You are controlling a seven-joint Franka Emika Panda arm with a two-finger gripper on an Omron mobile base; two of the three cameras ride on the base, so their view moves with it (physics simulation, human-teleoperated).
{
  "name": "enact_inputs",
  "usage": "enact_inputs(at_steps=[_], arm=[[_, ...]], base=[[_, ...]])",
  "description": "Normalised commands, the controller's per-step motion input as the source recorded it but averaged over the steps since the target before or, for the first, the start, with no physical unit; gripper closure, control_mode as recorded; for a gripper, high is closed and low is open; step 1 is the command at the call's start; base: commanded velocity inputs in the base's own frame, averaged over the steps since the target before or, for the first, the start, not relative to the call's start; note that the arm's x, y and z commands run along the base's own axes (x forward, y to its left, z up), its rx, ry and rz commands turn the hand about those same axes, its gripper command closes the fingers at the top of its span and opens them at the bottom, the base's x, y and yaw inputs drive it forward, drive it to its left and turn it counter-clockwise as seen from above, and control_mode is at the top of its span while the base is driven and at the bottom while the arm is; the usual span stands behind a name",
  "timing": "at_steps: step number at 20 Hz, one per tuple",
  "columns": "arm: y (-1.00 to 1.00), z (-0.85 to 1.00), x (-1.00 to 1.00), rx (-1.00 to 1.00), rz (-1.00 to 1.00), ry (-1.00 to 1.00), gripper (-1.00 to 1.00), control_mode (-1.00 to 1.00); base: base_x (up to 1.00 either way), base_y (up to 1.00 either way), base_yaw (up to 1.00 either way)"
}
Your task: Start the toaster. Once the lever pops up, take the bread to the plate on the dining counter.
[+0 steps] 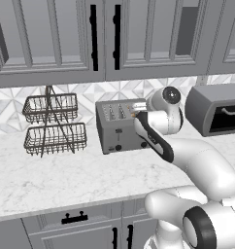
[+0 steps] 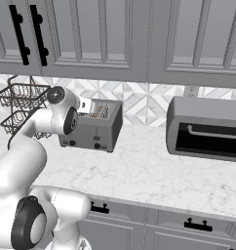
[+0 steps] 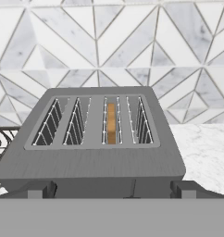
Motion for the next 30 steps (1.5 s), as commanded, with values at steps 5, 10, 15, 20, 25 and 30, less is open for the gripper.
enact_inputs(at_steps=[5,10,15,20,25,30], arm=[[0.00,0.00,0.00,0.00,0.00,0.00,-1.00,-1.00],[0.00,0.00,0.00,0.00,0.00,0.00,-1.00,-1.00],[0.00,0.00,0.00,0.00,0.00,0.00,-1.00,-1.00],[0.00,0.00,0.00,0.00,0.00,0.00,-1.00,-1.00],[0.00,0.00,0.00,0.00,0.00,0.00,-1.00,-1.00],[0.00,0.00,0.00,0.00,0.00,0.00,-1.00,-1.00]], base=[[0.00,0.00,0.00],[0.00,0.00,0.00],[0.00,0.00,0.00],[0.00,0.00,0.00],[0.00,0.00,0.00],[0.00,0.00,0.00]])
